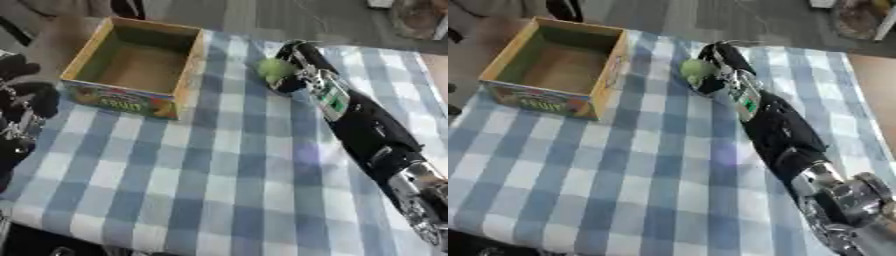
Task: Pick up objects on the table and place them in the box.
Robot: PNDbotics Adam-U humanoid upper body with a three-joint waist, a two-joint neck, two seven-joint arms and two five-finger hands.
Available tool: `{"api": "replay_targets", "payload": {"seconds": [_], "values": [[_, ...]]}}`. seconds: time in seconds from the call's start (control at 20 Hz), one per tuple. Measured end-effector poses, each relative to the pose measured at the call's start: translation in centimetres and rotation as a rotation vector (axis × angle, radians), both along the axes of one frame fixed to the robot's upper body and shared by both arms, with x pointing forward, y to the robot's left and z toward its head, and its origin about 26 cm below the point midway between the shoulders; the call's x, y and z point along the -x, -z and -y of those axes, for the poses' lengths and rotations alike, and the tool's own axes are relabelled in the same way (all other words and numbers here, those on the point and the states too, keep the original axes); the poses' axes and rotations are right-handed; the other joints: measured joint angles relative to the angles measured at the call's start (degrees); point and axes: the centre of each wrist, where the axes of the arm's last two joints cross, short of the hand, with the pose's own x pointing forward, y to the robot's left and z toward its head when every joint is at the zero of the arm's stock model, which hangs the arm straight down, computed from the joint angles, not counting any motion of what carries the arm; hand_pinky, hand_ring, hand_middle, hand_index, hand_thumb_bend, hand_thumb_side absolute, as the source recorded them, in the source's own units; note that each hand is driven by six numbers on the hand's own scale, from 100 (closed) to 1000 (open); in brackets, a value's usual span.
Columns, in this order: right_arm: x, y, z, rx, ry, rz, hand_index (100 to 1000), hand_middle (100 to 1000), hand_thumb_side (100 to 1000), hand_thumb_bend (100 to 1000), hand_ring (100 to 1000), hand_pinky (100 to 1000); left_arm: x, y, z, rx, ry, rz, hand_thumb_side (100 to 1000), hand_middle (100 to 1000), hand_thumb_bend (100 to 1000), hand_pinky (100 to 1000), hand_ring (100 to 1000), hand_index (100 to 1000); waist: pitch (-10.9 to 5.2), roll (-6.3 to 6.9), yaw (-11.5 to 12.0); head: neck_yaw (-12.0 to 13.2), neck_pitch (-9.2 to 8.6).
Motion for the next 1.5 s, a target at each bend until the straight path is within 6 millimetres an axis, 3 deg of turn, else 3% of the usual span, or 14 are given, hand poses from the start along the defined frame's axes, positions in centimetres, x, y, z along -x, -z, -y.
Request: {"api": "replay_targets", "payload": {"seconds": [0.5, 0.55, 0.6, 0.7, 0.95, 1.15, 1.5], "values": [[0.3, -7.7, -3.0, -0.164, -0.135, 0.163, 649, 507, 100, 398, 507, 562, 0.1, 0.3, -0.1, 0.0, -0.004, -0.008, 398, 725, 601, 537, 686, 825, -0.79, -0.14, -1.0, 0.4, 0.04], [0.4, -8.4, -3.6, -0.164, -0.154, 0.17, 651, 508, 100, 481, 511, 565, 0.1, 0.3, -0.1, 0.0, -0.003, -0.007, 398, 725, 602, 537, 687, 825, -0.82, -0.19, -0.7, 0.4, 0.04], [0.4, -9.0, -4.2, -0.162, -0.175, 0.175, 652, 510, 100, 400, 512, 566, 0.1, 0.2, -0.1, 0.0, -0.001, -0.005, 398, 725, 601, 537, 687, 825, -0.85, -0.29, -0.4, 0.3, 0.04], [0.5, -9.7, -5.7, -0.159, -0.222, 0.172, 658, 514, 100, 403, 518, 570, 0.2, 0.1, 0.0, -0.001, 0.003, 0.0, 398, 725, 602, 538, 687, 825, -0.86, -0.54, 0.8, 0.0, 0.02], [0.5, -9.4, -9.1, -0.131, -0.311, 0.133, 661, 515, 100, 404, 521, 573, 0.2, -0.3, 0.6, -0.004, 0.038, 0.014, 397, 725, 604, 539, 687, 824, -0.85, -1.21, 4.9, -1.8, -0.08], [0.4, -8.5, -10.5, -0.106, -0.343, 0.104, 663, 519, 100, 405, 525, 577, 0.1, -1.0, 1.4, 0.001, 0.075, 0.033, 394, 725, 605, 541, 688, 824, -0.68, -1.55, 7.5, -3.2, -0.11], [0.0, -6.5, -10.6, -0.054, -0.324, 0.049, 662, 521, 100, 406, 529, 580, 0.1, -2.1, 2.8, 0.0, 0.146, 0.066, 392, 725, 608, 543, 688, 824, -0.12, -2.61, 11.8, -6.3, -0.81]]}}
